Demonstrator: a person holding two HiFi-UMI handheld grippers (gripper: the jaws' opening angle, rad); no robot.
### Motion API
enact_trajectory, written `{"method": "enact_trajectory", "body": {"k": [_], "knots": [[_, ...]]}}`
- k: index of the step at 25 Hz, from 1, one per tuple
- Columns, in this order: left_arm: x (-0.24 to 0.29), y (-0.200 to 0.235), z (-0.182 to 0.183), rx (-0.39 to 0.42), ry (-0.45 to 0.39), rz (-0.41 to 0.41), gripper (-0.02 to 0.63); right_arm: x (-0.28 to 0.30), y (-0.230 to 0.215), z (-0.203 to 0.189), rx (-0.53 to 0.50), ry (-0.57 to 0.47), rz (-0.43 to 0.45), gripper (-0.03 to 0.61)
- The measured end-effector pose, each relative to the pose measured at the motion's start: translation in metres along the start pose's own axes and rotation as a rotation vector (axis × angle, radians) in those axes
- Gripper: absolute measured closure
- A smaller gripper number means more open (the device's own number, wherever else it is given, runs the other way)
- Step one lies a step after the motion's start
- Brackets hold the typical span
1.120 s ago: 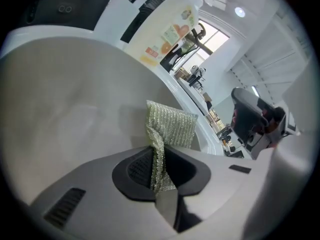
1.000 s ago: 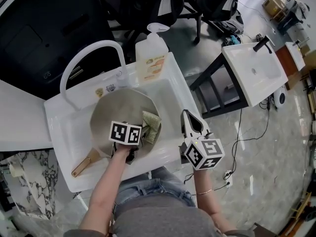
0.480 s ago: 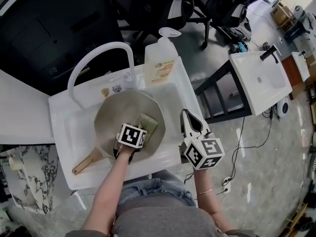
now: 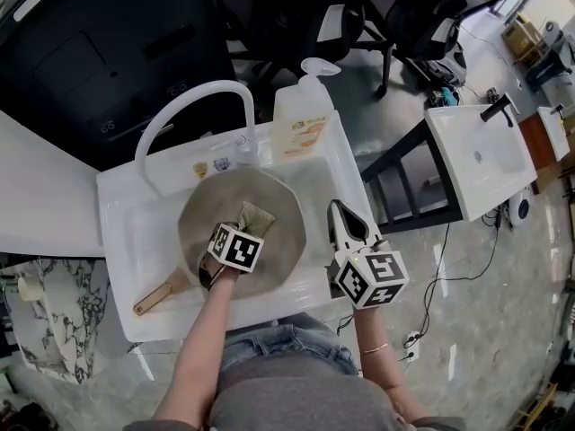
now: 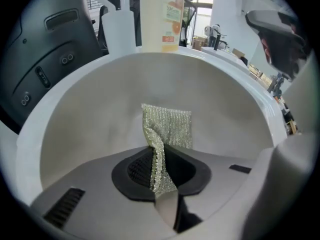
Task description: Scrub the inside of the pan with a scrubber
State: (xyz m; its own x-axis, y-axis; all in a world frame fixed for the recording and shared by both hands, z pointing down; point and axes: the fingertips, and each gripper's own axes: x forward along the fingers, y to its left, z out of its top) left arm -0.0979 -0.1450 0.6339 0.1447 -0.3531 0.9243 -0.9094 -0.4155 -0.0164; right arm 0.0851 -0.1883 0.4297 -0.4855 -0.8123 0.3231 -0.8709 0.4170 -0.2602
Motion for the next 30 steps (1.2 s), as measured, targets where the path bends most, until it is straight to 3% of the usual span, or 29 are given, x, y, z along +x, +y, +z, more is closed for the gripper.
{"method": "enact_trajectory", "body": {"k": [10,17,25,30], "knots": [[-0.009,0.062,-0.006,0.081,0.061,0.225,0.549,0.001,0.003,-0.003,-0.007,0.012,0.02,0.568],[-0.029,0.1,-0.003,0.194,0.106,0.42,0.549,0.0,0.009,-0.005,-0.018,0.019,0.042,0.568],[-0.058,0.115,0.002,0.167,0.064,0.505,0.548,-0.001,0.016,-0.002,-0.031,0.017,0.058,0.568],[-0.088,0.126,0.008,0.159,-0.016,0.579,0.548,-0.001,0.022,-0.001,-0.045,0.018,0.067,0.568]]}}
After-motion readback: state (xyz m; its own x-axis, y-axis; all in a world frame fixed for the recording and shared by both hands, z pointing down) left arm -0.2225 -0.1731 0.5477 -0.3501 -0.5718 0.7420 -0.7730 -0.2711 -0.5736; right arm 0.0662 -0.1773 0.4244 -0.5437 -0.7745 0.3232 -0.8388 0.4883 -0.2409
